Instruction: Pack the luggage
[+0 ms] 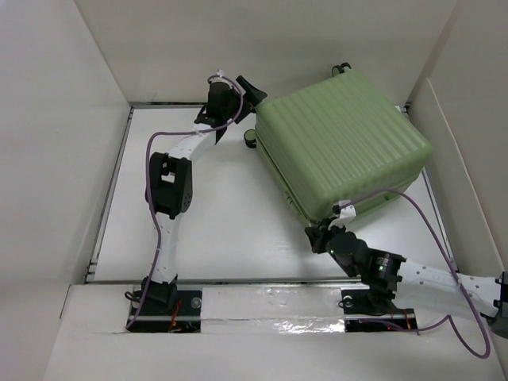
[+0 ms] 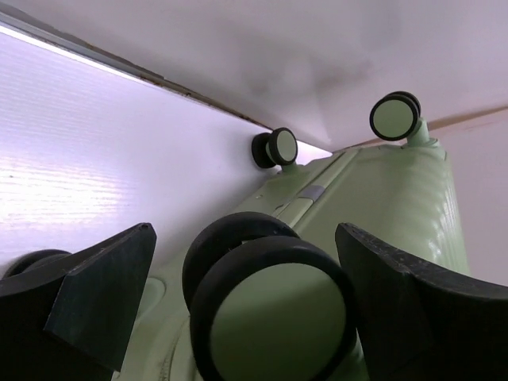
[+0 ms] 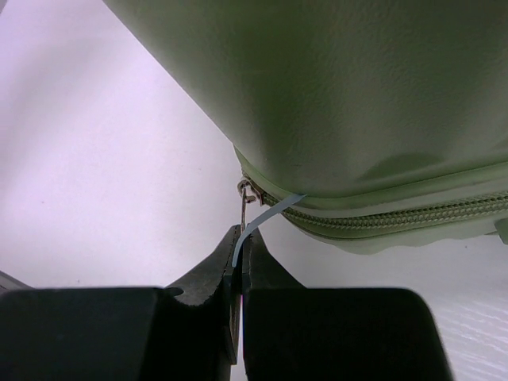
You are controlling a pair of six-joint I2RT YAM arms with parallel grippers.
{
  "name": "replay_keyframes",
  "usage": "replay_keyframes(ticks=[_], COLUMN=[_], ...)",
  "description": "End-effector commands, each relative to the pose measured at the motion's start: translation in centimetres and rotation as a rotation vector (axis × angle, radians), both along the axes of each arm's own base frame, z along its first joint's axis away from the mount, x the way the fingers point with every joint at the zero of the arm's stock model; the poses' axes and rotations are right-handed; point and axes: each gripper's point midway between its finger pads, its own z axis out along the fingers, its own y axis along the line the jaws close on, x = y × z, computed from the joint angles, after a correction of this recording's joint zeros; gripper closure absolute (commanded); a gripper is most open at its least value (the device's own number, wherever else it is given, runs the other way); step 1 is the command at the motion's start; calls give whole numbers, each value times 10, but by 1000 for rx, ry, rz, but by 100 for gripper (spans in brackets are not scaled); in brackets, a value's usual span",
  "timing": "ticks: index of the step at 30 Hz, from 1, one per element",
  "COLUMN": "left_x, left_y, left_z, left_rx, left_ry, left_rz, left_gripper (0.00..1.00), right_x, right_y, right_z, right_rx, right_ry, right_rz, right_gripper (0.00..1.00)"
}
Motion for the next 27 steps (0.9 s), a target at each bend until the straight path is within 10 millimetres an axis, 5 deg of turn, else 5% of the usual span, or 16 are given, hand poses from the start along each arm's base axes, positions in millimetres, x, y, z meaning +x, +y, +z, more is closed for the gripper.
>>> replay_keyframes(ticks=[1, 8, 10, 14, 16, 18, 19, 20, 21, 22, 24, 25, 27], left_x=[1, 3, 3, 5, 2, -5, -5, -5, -10, -14, -28, -39, -72], left_y=[-9, -42, -41, -42, -39, -29, -20, -9, -1, 7, 36, 49, 79], left_z=[34, 53, 44, 59, 62, 84, 72, 81, 94, 80, 109, 76, 107], left_rx=[-79, -322, -388, -472, -477, -505, -503, -515, -522, -495, -469, -399, -382], left_ry=[-17, -67, -52, -100, -111, -186, -169, -208, -238, -232, -327, -293, -405], left_rz=[-26, -33, -15, -24, -18, -14, 7, 17, 20, 30, 49, 81, 116], left_gripper=[4, 13, 23, 40, 57, 85, 93, 100, 100, 100, 100, 100, 100], right_x=[-12, -10, -10, -10, -10, -10, -10, -9, -9, -10, -10, -10, -10], right_y=[41, 38, 37, 30, 27, 25, 24, 23, 24, 24, 23, 21, 14], right_z=[55, 54, 56, 55, 56, 58, 60, 60, 61, 63, 70, 73, 78], right_rx=[204, 209, 210, 204, 216, 220, 219, 212, 206, 204, 193, 191, 167], right_ry=[-52, -52, -54, -48, -56, -62, -68, -72, -70, -72, -80, -86, -99], right_rz=[142, 119, 115, 101, 94, 90, 87, 87, 88, 95, 100, 100, 95], right_gripper=[100, 100, 100, 100, 100, 100, 100, 100, 100, 100, 100, 100, 100])
